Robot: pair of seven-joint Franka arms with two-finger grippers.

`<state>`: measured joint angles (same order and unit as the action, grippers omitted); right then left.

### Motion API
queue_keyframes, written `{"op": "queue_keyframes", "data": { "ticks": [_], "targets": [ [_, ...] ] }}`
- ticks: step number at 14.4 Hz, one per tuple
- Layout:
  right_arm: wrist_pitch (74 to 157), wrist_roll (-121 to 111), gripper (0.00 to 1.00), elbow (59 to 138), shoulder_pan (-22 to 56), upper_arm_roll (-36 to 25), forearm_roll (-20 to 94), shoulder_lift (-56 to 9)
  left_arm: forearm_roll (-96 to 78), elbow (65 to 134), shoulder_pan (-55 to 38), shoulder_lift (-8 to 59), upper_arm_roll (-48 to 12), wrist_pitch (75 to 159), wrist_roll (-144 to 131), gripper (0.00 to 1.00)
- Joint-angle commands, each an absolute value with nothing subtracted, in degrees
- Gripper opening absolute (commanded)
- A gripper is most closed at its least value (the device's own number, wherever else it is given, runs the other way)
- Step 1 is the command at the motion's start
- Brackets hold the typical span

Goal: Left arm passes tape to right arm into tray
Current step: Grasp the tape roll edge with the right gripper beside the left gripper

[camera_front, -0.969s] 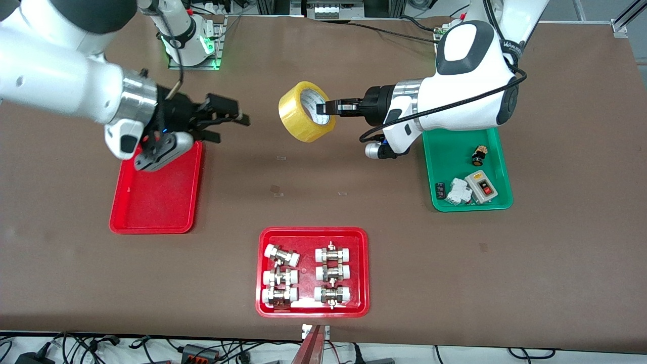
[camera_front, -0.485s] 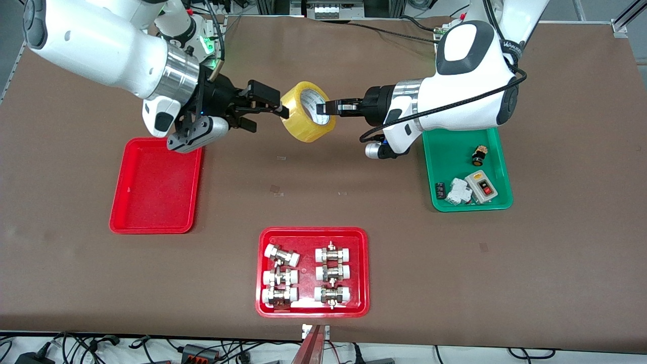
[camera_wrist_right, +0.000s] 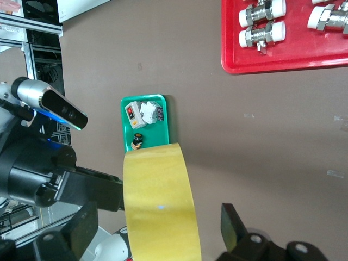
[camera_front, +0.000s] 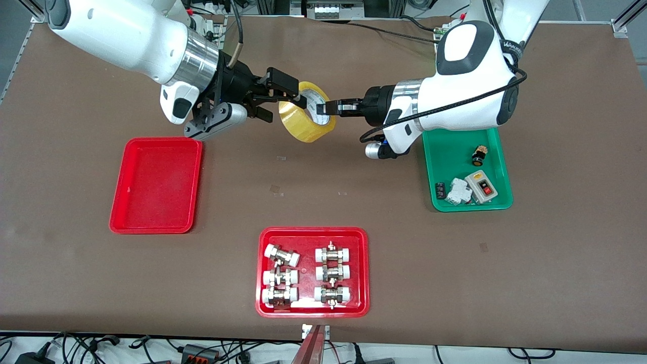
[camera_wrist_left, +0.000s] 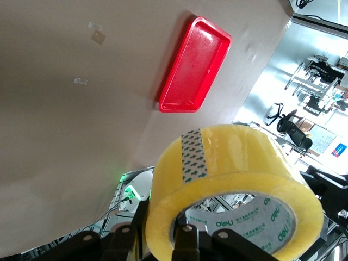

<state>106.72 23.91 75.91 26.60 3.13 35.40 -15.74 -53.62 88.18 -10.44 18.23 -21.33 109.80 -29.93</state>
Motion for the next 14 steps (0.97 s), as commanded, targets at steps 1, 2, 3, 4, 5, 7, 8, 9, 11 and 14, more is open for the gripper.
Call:
{"op": "queue_keyframes", "data": {
  "ticks": [1,2,3,4,5,7,8,9,11,14],
  "targets": [
    [107.0,24.8,1.0,74.4,28.0,2.6,35.2,-17.3,-54.8,87.0,-10.2,18.4,-21.4,109.4,-30.2,0.15],
    [107.1,24.8,1.0,74.4,28.5,2.5,35.2,-17.3,-54.8,87.0,-10.2,18.4,-21.4,109.4,-30.1,0.15],
    [107.1,24.6,1.0,74.4,28.7,2.5,35.2,-17.3,-54.8,86.9,-10.2,18.4,-21.4,109.4,-30.1,0.15],
    [107.0,24.5,1.0,74.4,28.7,2.5,35.2,-17.3,-54.8,86.9,-10.1,18.4,-21.4,109.4,-30.1,0.15],
    [107.0,24.3,1.0,74.4,28.7,2.5,35.2,-17.3,-54.8,86.9,-10.1,18.4,-21.4,109.4,-30.1,0.15],
    [106.8,24.2,1.0,74.4,28.7,2.5,35.1,-17.3,-54.8,86.9,-10.1,18.3,-21.4,109.4,-30.1,0.15],
    [106.8,24.2,1.0,74.4,28.7,2.5,34.7,-17.3,-54.8,86.9,-10.1,18.4,-21.4,109.4,-30.1,0.15],
    [106.8,24.2,0.99,74.4,28.7,2.5,34.2,-17.2,-54.8,86.9,-10.1,18.4,-21.4,109.4,-30.1,0.15],
    [106.9,24.3,0.92,74.4,28.8,2.5,33.7,-17.2,-54.8,86.9,-10.1,18.4,-21.4,109.4,-30.1,0.15],
    [106.8,24.3,0.84,74.4,28.9,2.5,33.0,-17.1,-54.8,86.9,-10.0,18.3,-21.4,109.4,-30.1,0.15]
  ]
}}
